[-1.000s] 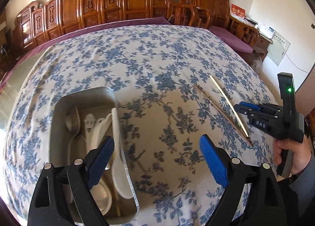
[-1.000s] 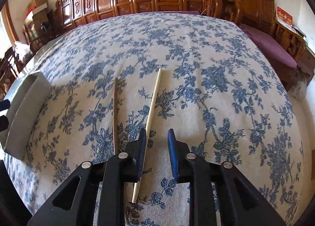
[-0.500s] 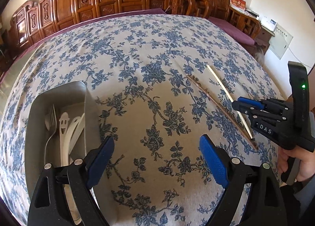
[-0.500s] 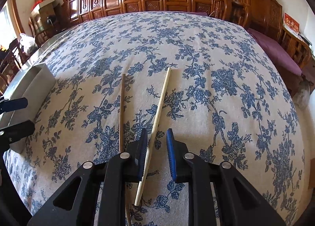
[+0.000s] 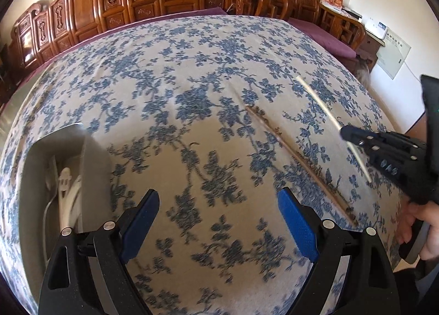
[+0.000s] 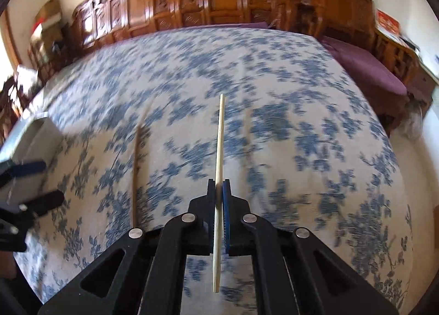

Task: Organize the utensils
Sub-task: 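Move the right gripper to the chopsticks and close on a light bamboo chopstick, then grasp the dark wooden chopstick with the left gripper while the right holds the bamboo chopstick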

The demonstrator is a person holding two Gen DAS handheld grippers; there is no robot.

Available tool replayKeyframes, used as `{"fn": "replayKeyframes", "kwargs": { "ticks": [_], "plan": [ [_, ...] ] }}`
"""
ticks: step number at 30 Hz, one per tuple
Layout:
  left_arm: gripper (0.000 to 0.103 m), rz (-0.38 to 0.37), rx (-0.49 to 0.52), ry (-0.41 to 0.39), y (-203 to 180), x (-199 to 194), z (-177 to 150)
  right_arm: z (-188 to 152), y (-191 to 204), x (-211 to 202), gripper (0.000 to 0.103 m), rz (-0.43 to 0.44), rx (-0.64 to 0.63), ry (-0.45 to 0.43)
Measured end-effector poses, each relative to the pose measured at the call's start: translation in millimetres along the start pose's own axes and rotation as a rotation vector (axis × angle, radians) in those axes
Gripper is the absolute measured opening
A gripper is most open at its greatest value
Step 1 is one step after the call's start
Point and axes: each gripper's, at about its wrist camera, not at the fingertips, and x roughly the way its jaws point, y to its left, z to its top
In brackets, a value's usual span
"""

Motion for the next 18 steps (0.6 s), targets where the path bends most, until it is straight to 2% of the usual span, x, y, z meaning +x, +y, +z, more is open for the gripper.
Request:
{"fn": "replayKeyframes", "kwargs": {
  "ticks": [7, 9, 13, 15, 18],
  "plan": [
    [0.082, -0.027, 0.034, 0.001, -34.0, 18.6, 13.0, 0.7, -27.2, -4.2, 0.006, 0.017, 0.096, -0.021],
    [0.070, -0.050, 0.046, 0.009, -44.9, 23.8, 16.3, 1.3, -27.1, -4.4, 0.006, 0.022, 0.100, -0.024],
    [0.055, -0.094, 0.049, 0.030, -61.3, 32.3, 20.1, 2.3, -26.7, -5.2, 0.006, 0.036, 0.110, -0.032],
    [0.043, -0.107, 0.054, 0.036, -67.1, 35.9, 21.0, 3.0, -27.3, -4.8, 0.006, 0.050, 0.122, -0.033],
    [0.039, -0.127, 0.057, 0.058, -74.4, 43.3, 21.9, 3.8, -26.4, -4.2, 0.006, 0.068, 0.133, -0.032]
  ]
}}
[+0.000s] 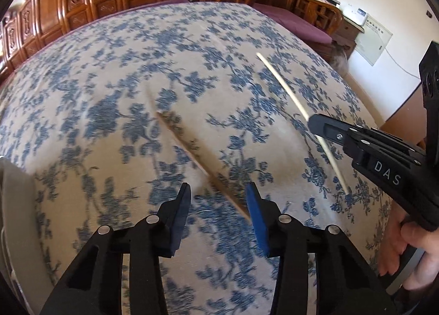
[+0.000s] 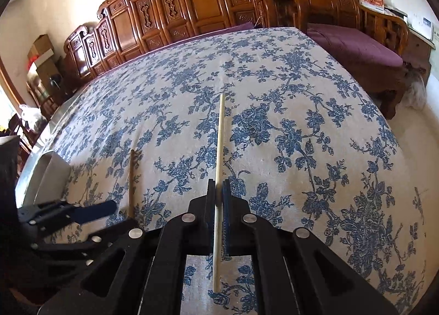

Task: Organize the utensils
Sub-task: 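Grasp the dark wooden chopstick with the left gripper while the right holds the bamboo chopstick, then carry the wooden chopstick into the tray and open the left gripper while the right holds its chopstick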

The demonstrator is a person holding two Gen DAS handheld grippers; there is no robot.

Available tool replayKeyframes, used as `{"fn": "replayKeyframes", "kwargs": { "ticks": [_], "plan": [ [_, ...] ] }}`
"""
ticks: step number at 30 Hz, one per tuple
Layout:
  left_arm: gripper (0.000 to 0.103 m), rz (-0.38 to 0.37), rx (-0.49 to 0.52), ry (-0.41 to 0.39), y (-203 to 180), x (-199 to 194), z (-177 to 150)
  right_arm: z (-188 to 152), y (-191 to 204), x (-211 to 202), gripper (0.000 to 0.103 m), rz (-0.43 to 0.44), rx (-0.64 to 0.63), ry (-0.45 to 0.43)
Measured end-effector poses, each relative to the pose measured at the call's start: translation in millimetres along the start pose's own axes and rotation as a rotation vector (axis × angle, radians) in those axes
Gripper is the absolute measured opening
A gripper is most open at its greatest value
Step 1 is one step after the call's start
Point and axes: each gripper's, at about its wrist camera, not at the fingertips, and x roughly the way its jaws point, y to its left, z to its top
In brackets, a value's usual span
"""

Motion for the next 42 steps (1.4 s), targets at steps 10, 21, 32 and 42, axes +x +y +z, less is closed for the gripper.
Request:
{"fn": "replayKeyframes", "kwargs": {
  "ticks": [10, 21, 32, 42],
  "plan": [
    [0.010, 0.028, 0.020, 0.005, 8.1, -2.5, -4.6, 0.7, 3.5, 2.6, 0.006, 0.011, 0.008, 0.004],
    [0.004, 0.061, -0.002, 0.004, 39.2, -24.4, -26.5, -0.1, 23.2, 6.7, 0.006, 0.029, -0.036, 0.022],
    [0.004, 0.088, -0.020, -0.071, 67.1, -78.4, -39.4, -14.4, 63.1, 10.5, 0.006, -0.032, -0.188, 0.057],
    [0.004, 0.099, -0.033, -0.116, 84.4, -116.5, -51.1, -23.5, 77.0, 8.2, 0.006, -0.049, -0.236, 0.068]
  ]
}}
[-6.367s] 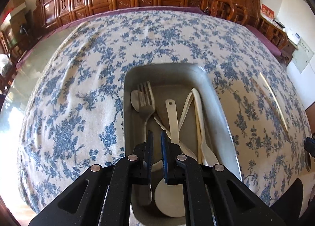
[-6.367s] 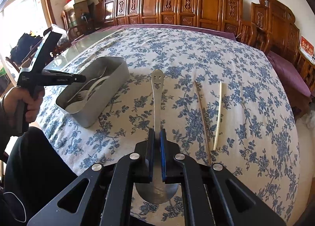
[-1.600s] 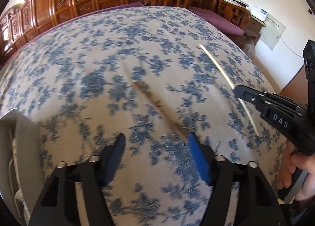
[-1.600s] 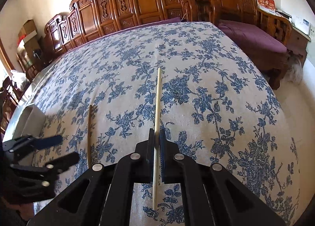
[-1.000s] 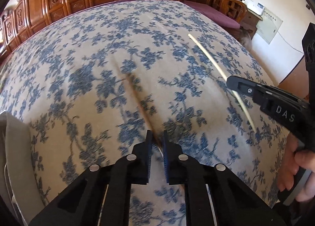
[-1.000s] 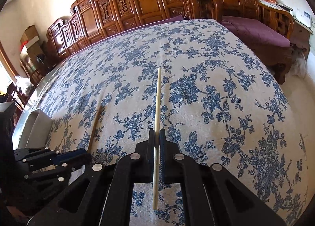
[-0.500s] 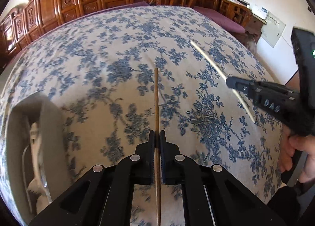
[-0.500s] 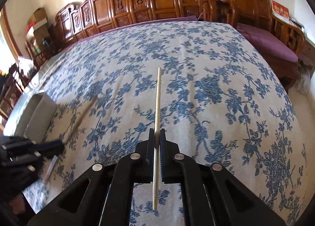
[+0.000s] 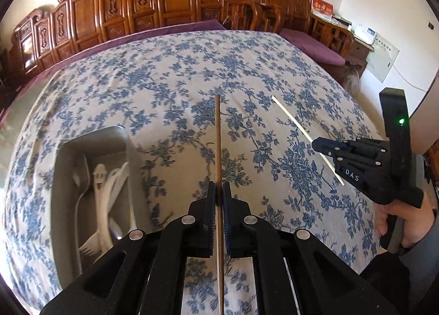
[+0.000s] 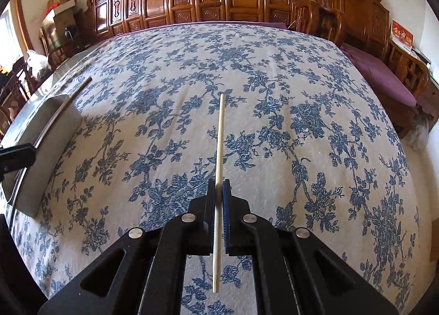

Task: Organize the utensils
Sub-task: 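Carry the wooden chopstick into the tray and open the left gripper while the right holds its chopstick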

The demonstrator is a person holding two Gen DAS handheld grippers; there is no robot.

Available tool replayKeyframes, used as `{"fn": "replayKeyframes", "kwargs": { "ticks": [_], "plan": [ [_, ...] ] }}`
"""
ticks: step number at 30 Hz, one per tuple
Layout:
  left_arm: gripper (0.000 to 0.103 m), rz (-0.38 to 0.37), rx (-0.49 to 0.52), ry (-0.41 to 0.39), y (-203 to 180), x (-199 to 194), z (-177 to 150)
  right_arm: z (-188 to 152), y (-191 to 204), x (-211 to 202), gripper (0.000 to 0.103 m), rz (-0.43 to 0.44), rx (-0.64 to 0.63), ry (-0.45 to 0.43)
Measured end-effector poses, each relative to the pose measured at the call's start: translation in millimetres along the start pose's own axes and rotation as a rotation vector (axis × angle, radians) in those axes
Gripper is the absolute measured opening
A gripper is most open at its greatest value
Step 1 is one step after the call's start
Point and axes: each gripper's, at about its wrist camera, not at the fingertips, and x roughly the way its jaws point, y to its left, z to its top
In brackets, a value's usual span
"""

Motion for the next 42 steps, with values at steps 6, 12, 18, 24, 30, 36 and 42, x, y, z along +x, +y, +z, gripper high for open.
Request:
{"fn": "replayKeyframes", "kwargs": {
  "ticks": [6, 12, 18, 24, 30, 36, 42],
  "plan": [
    [0.004, 0.008, -0.007, -0.024, 10.0, -17.4, -2.7, 2.7, 17.4, -8.2, 0.006, 0.026, -0.028, -0.022],
    [0.004, 0.010, -0.019, -0.042, 19.7, -31.0, -5.1, 7.3, 42.7, -21.0, 0.006, 0.062, -0.069, -0.054],
    [0.004, 0.016, -0.029, -0.054, 31.1, -40.2, -6.8, 11.3, 65.7, -31.9, 0.006, 0.095, -0.105, -0.083],
    [0.004, 0.020, -0.052, -0.069, 46.5, -48.6, -6.2, 13.6, 85.7, -42.8, 0.006, 0.136, -0.120, -0.102],
    [0.004, 0.043, -0.071, -0.077, 66.1, -54.2, -6.6, 12.4, 105.5, -48.5, 0.006, 0.168, -0.148, -0.111],
    [0.004, 0.081, -0.104, -0.077, 94.8, -52.5, -4.3, 9.4, 126.6, -53.5, 0.006, 0.194, -0.187, -0.116],
    [0.004, 0.117, -0.099, -0.032, 117.0, -33.7, -8.7, 7.7, 136.1, -52.5, 0.006, 0.200, -0.214, -0.112]
  ]
}}
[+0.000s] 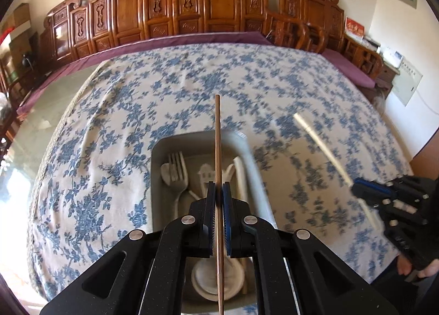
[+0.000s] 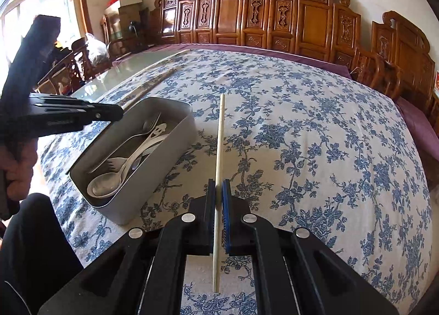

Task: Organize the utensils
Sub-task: 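Carry the wooden chopstick into the tray and open the left gripper while the right holds its chopstick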

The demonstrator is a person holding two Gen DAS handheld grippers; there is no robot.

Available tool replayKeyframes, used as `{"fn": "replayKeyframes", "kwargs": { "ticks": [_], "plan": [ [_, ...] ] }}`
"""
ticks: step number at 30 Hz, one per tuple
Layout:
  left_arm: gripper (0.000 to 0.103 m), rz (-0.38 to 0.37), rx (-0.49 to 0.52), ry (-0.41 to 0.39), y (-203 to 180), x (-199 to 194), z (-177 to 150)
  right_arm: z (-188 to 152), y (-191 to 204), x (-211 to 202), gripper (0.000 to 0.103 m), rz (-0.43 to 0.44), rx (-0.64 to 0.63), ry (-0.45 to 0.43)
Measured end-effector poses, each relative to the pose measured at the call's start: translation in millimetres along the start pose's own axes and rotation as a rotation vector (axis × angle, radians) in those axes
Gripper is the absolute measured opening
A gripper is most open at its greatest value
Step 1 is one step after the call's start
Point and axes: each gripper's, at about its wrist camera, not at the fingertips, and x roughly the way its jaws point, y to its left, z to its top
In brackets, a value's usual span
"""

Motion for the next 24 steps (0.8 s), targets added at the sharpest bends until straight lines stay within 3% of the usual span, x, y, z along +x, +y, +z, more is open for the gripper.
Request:
{"fn": "replayKeyframes", "kwargs": {
  "ticks": [11, 24],
  "plan": [
    [0.004, 0.048, 0.002, 0.095, 16.8, 47.7, -17.4, -0.5, -4.0, 3.2, 0.006, 0.003, 0.010, 0.007],
    [0.006, 0.042, 0.030, 0.109, 8.2, 46.6, -24.9, 0.7, -1.4, 2.3, 0.006, 0.006, 0.007, 0.002]
  ]
}}
